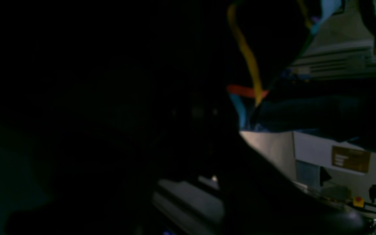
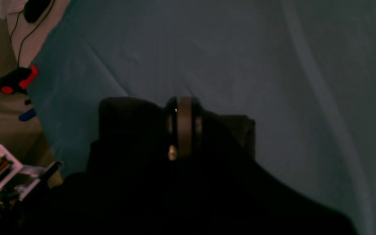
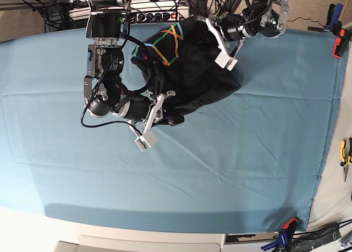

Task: Fold the T-shirt properly
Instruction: 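Grasp the stack's sides with both grippers and tuck edges under, then press the printed side flat with the right gripper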

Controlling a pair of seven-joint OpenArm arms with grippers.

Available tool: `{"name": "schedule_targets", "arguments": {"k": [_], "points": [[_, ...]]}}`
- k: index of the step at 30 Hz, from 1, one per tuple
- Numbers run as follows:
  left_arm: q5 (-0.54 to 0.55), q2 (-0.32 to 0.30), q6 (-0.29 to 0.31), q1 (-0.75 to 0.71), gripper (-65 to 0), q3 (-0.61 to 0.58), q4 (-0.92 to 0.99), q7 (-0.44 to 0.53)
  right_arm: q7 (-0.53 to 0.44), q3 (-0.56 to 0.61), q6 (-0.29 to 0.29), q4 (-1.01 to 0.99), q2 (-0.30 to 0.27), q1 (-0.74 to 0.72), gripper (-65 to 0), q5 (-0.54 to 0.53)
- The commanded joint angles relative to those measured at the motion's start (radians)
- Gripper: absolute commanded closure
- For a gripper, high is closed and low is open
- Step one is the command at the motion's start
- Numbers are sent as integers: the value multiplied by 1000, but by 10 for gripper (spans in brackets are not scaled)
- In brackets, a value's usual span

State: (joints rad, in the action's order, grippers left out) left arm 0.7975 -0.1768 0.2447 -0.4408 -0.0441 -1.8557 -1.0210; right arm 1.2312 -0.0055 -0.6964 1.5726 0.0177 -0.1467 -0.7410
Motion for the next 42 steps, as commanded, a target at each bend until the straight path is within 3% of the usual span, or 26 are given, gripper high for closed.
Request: {"name": "schedule_targets", "arguments": {"k": [1, 4, 7, 9, 12, 20, 26, 30, 36, 42], "points": [[-43, -3, -17, -11, -49, 0, 0, -74, -26, 0, -2, 16, 2, -22, 0, -25], [-43, -7, -16, -13, -49, 0, 0, -89, 9, 0, -2, 16, 2, -22, 0, -97], [-43, -6, -16, -13, -49, 0, 0, -85, 165, 0, -2, 16, 2, -21, 0, -386], [-43, -6, -16, -11, -49, 0, 0, -85, 165, 0, -2, 17, 3, -13, 0, -562], [-43, -6, -16, -10, -49, 0, 0, -78, 165, 0, -2, 19, 5, 37, 0, -662], [-62, -6, -16, -11, -49, 0, 0, -69, 165, 0, -2, 197, -8, 294, 0, -665], [-66, -6, -16, -11, -49, 0, 0, -68, 165, -3, -2, 507, -120, 542, 0, -660], [-65, -6, -16, -10, -49, 0, 0, -62, 165, -31, -2, 640, -164, 694, 0, -536], [-64, -6, -16, -8, -49, 0, 0, -60, 156, -151, 0, 644, -158, 726, 0, -359], [-64, -6, -16, -8, -49, 0, 0, -56, 111, -192, 9, 644, -152, 708, 0, -338]]}}
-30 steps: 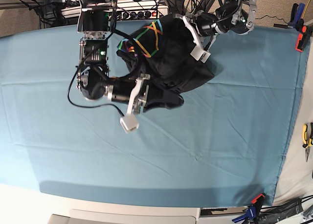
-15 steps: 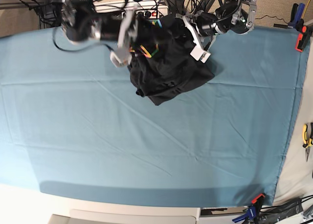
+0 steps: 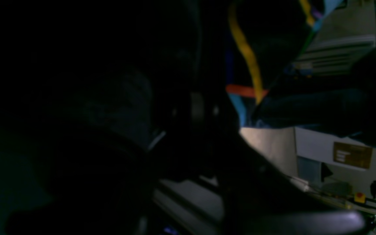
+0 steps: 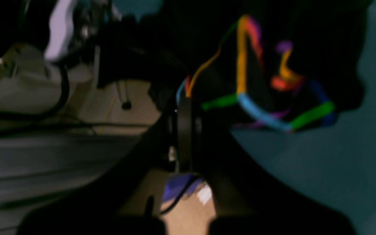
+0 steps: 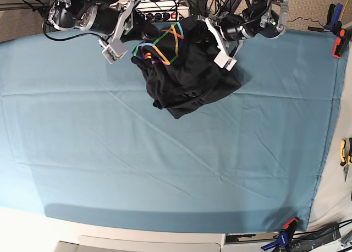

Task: Fold the T-shirt properly
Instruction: 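Press the printed side flat with the right gripper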

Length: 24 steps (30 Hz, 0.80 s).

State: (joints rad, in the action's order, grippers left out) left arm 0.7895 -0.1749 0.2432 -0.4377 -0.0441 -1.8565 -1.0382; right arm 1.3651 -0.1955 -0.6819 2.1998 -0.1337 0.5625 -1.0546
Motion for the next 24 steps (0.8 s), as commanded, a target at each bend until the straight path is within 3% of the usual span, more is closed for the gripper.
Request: {"name": "schedule_targets", "arguments": {"k": [1, 4, 9, 18, 24], "points": [[-56, -8, -14, -11, -49, 0, 0, -37, -26, -2, -5, 17, 10, -11, 0, -19], [-56, -8, -14, -11, -49, 0, 0, -38, -56, -2, 0, 6, 57, -54, 0, 39], [-57, -8, -14, -11, -49, 0, 0, -38, -53, -2, 7, -106, 119, -120, 0, 43], [-56, -8, -14, -11, -49, 0, 0, -38, -50, -3, 20, -417, 120, -253, 0, 74], [-57, -8, -14, -11, -49, 0, 0, -38, -48, -3, 31, -439, 119, -322, 0, 175]]}}
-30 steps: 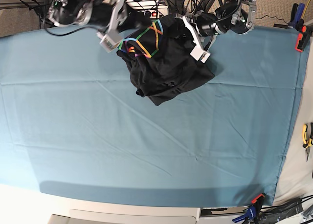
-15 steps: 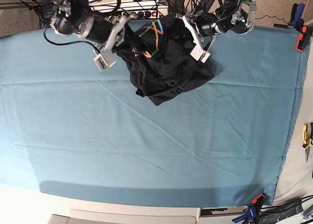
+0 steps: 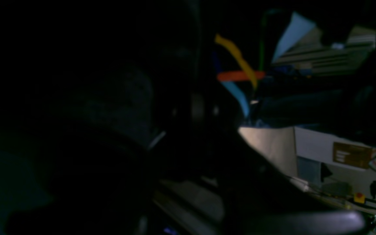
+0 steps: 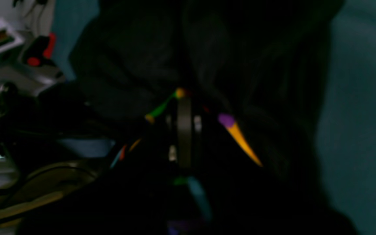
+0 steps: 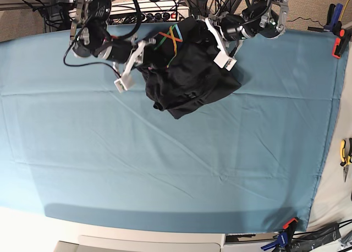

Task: Fold the T-shirt properly
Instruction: 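Press the printed side flat with the right gripper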

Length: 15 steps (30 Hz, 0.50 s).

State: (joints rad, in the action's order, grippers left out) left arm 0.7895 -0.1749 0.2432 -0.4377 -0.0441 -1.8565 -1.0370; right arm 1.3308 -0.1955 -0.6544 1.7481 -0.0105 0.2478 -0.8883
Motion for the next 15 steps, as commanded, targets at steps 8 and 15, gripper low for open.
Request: {"name": "schedule_targets", "arguments": {"k": [8, 15], "points": [[-57, -8, -14, -11, -49, 0, 0, -38, -19, -3, 80, 26, -6, -18, 0, 162], [-57, -8, -14, -11, -49, 0, 0, -36, -80, -3, 140, 189, -6, -15, 0, 330]]}}
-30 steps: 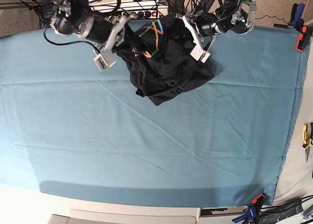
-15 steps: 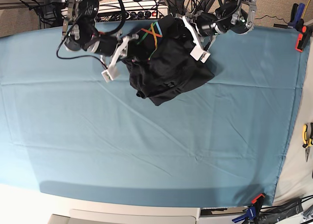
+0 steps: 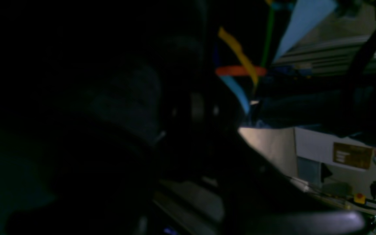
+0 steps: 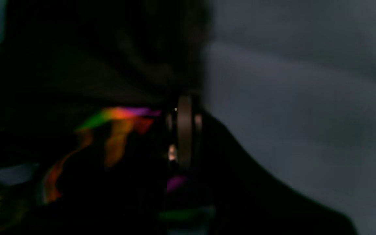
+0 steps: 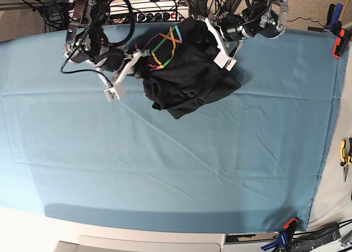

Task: Fold the T-shirt properly
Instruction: 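Press the printed side flat with the right gripper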

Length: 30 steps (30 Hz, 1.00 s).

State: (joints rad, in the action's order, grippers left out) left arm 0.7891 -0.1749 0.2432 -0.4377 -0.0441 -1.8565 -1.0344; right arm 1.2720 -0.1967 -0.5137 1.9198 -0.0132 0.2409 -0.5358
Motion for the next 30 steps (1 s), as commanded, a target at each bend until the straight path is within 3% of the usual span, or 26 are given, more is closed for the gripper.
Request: {"name": "schedule_targets", "arguments": {"k": [1, 8, 11, 15, 21, 30], "points": [[-57, -8, -14, -11, -49, 0, 0, -39, -35, -2, 1, 37, -4, -8, 0, -4], [-57, -8, -14, -11, -49, 0, 0, -38, -101, -2, 94, 57, -46, -11, 0, 164], [-57, -8, -14, -11, -49, 0, 0, -39, -66, -2, 94, 64, -72, -6, 0, 25], [-61, -8, -14, -11, -49, 0, 0, -38, -21, -1, 3, 66, -59, 16, 0, -204], [-66, -8, -14, -11, -49, 0, 0, -29, 47, -1, -97, 66, -50, 30, 0, -399], [-79, -8, -14, 22, -49, 3, -26, -46, 60, -1, -101, 66, -51, 136, 0, -391]]}}
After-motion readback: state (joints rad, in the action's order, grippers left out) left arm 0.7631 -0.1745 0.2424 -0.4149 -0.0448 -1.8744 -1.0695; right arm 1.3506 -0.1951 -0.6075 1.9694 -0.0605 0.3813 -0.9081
